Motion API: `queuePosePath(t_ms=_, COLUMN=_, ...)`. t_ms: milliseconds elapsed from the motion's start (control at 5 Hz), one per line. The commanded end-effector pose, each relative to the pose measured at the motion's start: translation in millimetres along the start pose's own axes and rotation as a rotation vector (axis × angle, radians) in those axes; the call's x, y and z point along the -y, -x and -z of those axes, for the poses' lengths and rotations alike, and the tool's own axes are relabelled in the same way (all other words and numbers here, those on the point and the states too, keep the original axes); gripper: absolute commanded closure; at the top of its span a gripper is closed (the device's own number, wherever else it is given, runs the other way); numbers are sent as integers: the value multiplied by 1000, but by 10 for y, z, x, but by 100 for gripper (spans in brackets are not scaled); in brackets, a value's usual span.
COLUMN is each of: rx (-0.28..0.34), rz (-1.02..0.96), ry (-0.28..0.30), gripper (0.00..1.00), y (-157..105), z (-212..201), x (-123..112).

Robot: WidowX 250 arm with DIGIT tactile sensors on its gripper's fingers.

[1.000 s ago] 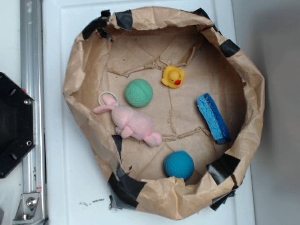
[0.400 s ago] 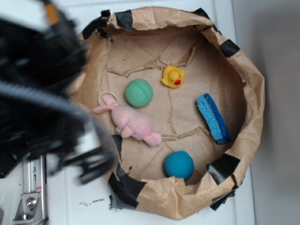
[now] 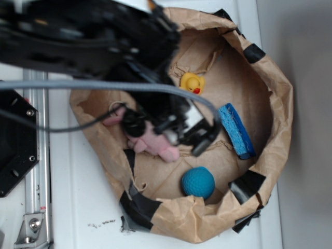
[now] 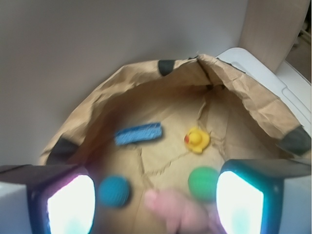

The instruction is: Grab the yellow duck.

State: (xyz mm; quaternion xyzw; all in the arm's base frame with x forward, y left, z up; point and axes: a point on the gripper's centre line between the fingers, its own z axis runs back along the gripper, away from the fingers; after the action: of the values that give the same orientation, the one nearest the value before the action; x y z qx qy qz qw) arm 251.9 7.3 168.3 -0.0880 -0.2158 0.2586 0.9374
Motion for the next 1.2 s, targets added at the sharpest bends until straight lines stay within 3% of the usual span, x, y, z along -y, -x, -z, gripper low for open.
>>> queuePosePath(t_ms=0, rx=-52, rz=137, ry=-2, gripper=0, y=-139, z=343, x=51)
queuePosePath(t_ms=200, rx=-104, rz=202, ry=22, gripper=0, y=-193, z=589, x=1)
queuePosePath(t_ms=1000, rx=-104, rz=202, ry=22, gripper=0, y=-193, z=589, x=1)
